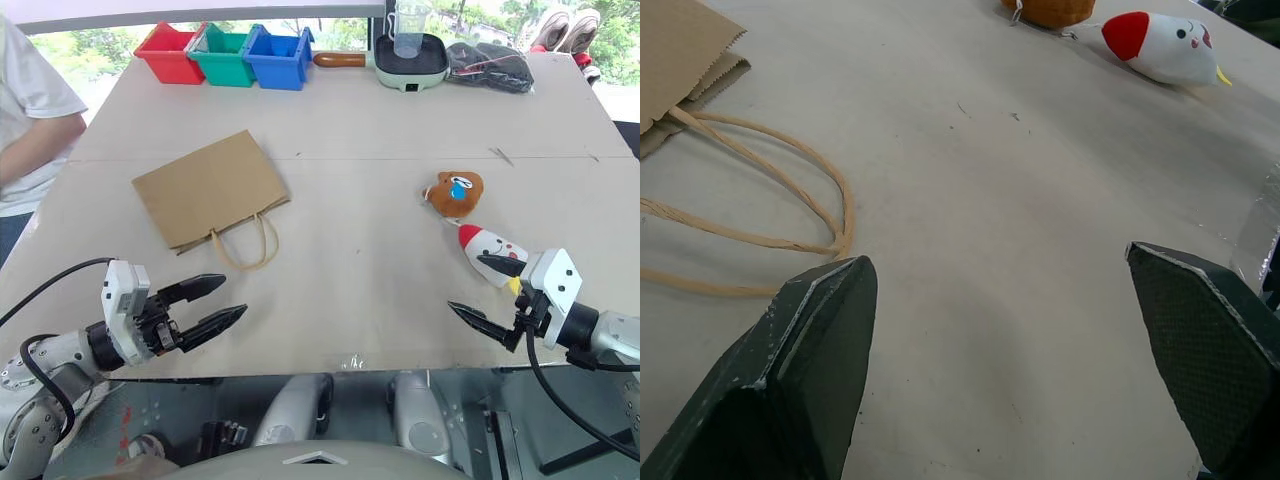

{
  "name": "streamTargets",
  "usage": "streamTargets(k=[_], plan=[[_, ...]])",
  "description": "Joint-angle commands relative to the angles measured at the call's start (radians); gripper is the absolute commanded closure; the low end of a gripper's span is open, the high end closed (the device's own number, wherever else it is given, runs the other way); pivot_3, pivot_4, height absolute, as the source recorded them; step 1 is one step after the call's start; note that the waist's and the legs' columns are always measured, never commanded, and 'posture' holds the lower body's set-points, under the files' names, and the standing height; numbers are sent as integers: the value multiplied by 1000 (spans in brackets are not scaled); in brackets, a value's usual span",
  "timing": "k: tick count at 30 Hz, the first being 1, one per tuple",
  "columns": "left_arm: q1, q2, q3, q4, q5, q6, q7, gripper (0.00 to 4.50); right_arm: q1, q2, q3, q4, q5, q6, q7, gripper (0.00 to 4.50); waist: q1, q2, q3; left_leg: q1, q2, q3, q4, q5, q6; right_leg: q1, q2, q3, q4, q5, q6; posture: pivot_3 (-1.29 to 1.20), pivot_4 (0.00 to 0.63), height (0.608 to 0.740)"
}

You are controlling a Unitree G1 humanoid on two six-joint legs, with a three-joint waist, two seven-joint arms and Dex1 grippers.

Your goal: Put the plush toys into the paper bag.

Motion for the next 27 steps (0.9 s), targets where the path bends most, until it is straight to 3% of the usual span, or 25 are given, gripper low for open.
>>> streamTargets(k=[1, 5, 11, 18, 23, 27], plan=[[-39, -3, 20, 2, -7, -19, 15, 201, -5, 12, -9, -49, 21, -5, -18, 0, 0, 0, 0, 0, 0, 0, 0, 0, 0, 0, 0, 0, 0, 0, 0, 0, 150, 740], [-161, 13, 51, 103, 41, -63, 51, 201, -88, 78, 89, -82, 44, -8, -61, 0, -1, 0, 0, 1, 0, -1, 0, 0, 0, 0, 1, -1, 1, 0, 0, 0, 150, 740], [-207, 122, 63, 311, 315, -333, 29, 201, -119, 101, 182, -102, 38, -8, -53, 0, -3, -1, 0, 1, -1, -1, -2, 0, 0, 0, 1, -1, 0, 0, -1, 0, 150, 740], [-298, 173, -69, 497, 549, -683, 0, 201, -130, 120, 229, -98, 14, -28, -75, 0, 4, -1, 0, 0, -2, -1, -3, 0, 0, -1, -1, -1, 0, 0, -1, 0, 150, 740], [-436, 116, -215, 558, 653, -785, 46, 201, -120, 131, 237, -110, -11, -36, -101, 0, 5, -2, 0, 0, -2, -1, -2, 0, 0, -1, -1, -3, 1, 2, 3, 0, 150, 740], [-476, 99, -260, 596, 647, -838, 31, 1819, -106, 133, 248, -130, -22, -38, -121, 0, -7, -2, 0, 0, -2, -1, -2, 0, 0, -1, 0, -2, 1, 3, 3, 0, 150, 740]])
